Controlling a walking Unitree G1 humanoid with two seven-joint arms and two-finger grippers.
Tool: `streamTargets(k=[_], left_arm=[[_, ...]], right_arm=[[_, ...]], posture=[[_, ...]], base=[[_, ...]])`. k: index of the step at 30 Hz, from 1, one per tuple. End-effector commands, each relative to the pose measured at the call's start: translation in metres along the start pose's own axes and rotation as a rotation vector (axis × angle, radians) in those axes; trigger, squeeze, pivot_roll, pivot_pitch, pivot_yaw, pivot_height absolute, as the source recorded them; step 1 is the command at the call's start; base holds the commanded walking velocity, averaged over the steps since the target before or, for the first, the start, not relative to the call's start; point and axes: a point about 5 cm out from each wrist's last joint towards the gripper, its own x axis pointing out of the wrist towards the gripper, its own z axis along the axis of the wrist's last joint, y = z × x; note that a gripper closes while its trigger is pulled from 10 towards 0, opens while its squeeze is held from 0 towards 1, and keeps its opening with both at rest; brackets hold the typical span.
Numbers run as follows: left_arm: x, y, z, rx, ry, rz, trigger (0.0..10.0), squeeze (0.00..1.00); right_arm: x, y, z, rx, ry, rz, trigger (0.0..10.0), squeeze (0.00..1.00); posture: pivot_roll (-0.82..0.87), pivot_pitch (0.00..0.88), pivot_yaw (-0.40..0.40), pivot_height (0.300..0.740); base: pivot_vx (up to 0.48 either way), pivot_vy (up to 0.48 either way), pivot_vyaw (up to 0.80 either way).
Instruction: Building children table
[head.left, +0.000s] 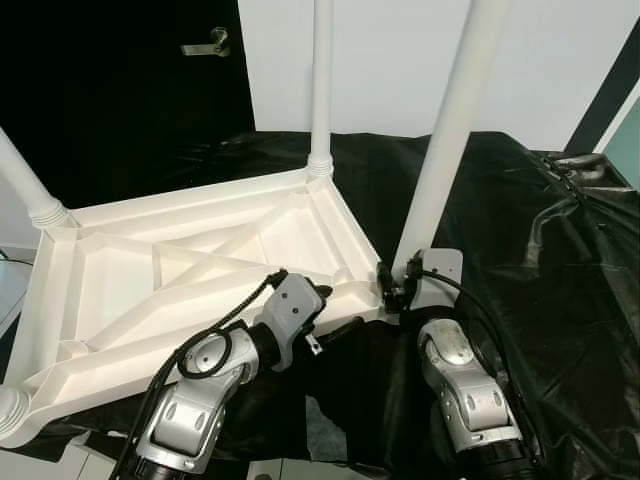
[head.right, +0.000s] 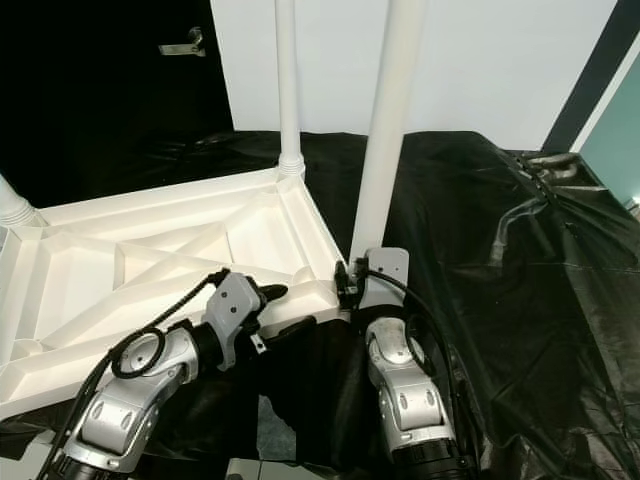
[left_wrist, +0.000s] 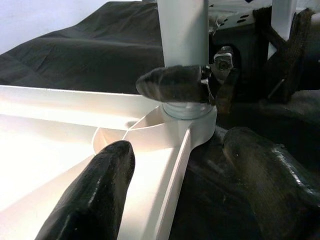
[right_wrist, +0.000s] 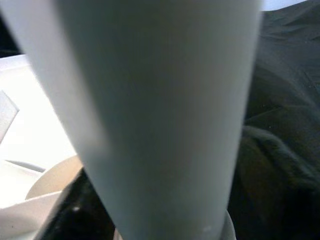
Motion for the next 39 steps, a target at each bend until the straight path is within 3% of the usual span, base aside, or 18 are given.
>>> streamTargets(k=[1, 5, 7, 9, 10, 15, 17, 22, 23, 24, 37, 38, 39], left_arm=[[0.002, 0.005, 0.003, 0.02, -0.003, 0.056, 10.0, 0.0], [0.002, 0.006, 0.004, 0.022, -0.005, 0.061, 10.0, 0.0], [0.002, 0.007, 0.004, 0.025, -0.005, 0.07, 10.0, 0.0], [0.002, 0.007, 0.003, 0.026, -0.005, 0.072, 10.0, 0.0], [0.002, 0.008, 0.004, 0.026, -0.007, 0.077, 10.0, 0.0], [0.002, 0.011, 0.005, 0.035, -0.01, 0.077, 10.0, 0.0], [0.002, 0.012, 0.005, 0.042, -0.007, 0.064, 10.0, 0.0], [0.002, 0.013, 0.005, 0.048, -0.002, 0.052, 10.0, 0.0], [0.002, 0.012, 0.004, 0.049, 0.0, 0.048, 10.0, 0.0], [0.002, 0.011, 0.003, 0.049, 0.003, 0.045, 10.0, 0.0], [0.001, 0.005, 0.0, 0.037, 0.009, 0.052, 10.0, 0.0], [0.001, 0.004, 0.0, 0.036, 0.009, 0.052, 10.0, 0.0], [0.001, 0.005, 0.0, 0.035, 0.009, 0.055, 10.0, 0.0]], right_arm=[[0.001, -0.003, 0.002, -0.006, -0.015, 0.08, 10.0, 1.0], [0.0, -0.006, 0.005, -0.015, -0.032, 0.127, 10.0, 1.0], [0.0, -0.012, 0.007, -0.028, -0.033, 0.256, 10.0, 0.98], [0.0, -0.014, 0.007, -0.033, -0.03, 0.297, 10.0, 0.98], [0.001, -0.016, 0.008, -0.06, -0.031, 0.364, 10.0, 0.0], [0.009, -0.023, 0.012, -0.144, -0.042, 0.487, 10.0, 0.0], [0.019, -0.031, 0.015, -0.187, -0.045, 0.535, 10.0, 0.0], [0.026, -0.031, 0.015, -0.225, -0.041, 0.608, 10.0, 0.0], [0.027, -0.03, 0.013, -0.235, -0.037, 0.645, 4.6, 0.0], [0.027, -0.028, 0.01, -0.253, -0.027, 0.679, 0.0, 0.0], [0.026, -0.032, -0.001, -0.229, 0.004, 0.658, 0.0, 0.0], [0.026, -0.034, -0.002, -0.217, 0.005, 0.638, 2.5, 0.0], [0.027, -0.036, -0.003, -0.206, 0.007, 0.593, 10.0, 0.0]], posture=[[0.09, 0.0, -0.039, 0.74], [0.09, 0.0, -0.04, 0.74], [0.1, 0.0, -0.041, 0.74], [0.1, 0.0, -0.041, 0.74], [0.09, 0.0, -0.029, 0.74], [0.09, 0.0, -0.014, 0.74], [0.08, 0.0, -0.006, 0.74], [0.08, 0.0, 0.006, 0.74], [0.08, 0.0, 0.006, 0.74], [0.09, 0.0, 0.006, 0.74], [0.1, 0.0, -0.009, 0.74], [0.1, 0.0, -0.011, 0.74], [0.1, 0.0, -0.011, 0.74]], base=[[0.0, 0.0, 0.0], [0.0, 0.0, 0.0], [0.0, 0.0, 0.0], [0.0, 0.0, 0.0], [0.0, 0.0, 0.0], [0.0, 0.0, 0.0], [0.0, 0.0, 0.0], [0.0, 0.0, 0.0], [0.0, 0.0, 0.0], [0.0, 0.0, 0.0], [0.0, 0.0, 0.0], [0.0, 0.0, 0.0], [0.0, 0.0, 0.0]])
